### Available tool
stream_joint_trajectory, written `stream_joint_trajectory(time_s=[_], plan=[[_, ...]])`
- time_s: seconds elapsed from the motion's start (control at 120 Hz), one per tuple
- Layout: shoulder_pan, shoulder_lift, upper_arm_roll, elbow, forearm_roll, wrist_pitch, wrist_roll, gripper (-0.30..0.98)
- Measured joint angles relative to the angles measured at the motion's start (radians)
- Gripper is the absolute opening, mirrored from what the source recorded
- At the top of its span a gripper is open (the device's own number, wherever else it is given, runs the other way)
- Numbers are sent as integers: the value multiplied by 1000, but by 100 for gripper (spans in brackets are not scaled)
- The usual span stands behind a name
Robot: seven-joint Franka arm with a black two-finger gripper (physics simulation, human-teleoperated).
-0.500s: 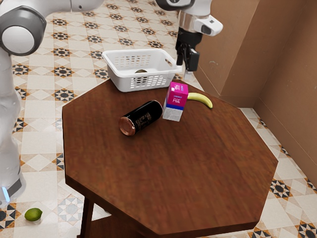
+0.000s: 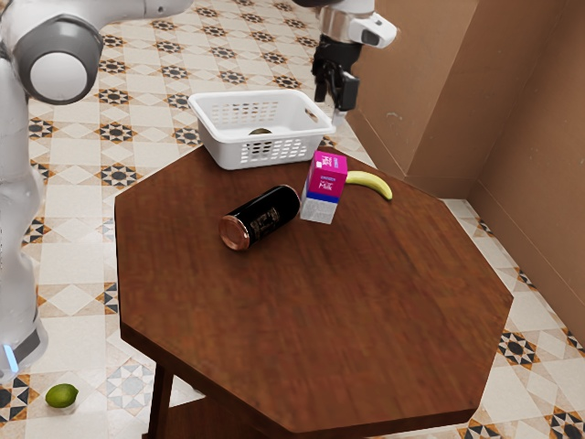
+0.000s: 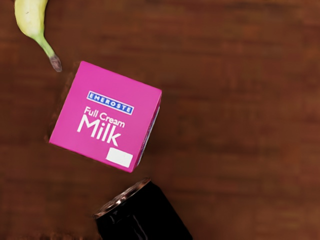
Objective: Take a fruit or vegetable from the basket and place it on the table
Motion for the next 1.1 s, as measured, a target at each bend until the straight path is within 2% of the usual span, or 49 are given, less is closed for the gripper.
stream_joint_trajectory(time_s=[0.117, 0.175, 0.3, 0.433, 0.767, 0.942, 1.1], plan=[[166, 53, 64, 45, -2, 0, 5, 69], [210, 68, 91, 56, -3, 0, 8, 69], [228, 117, 110, 82, -7, 10, 12, 69], [300, 140, 113, 88, -24, 30, 17, 69], [353, 217, 113, 88, -37, 100, 25, 69], [393, 313, 110, 85, -91, 155, 28, 69], [424, 348, 108, 81, -129, 202, 30, 69]])
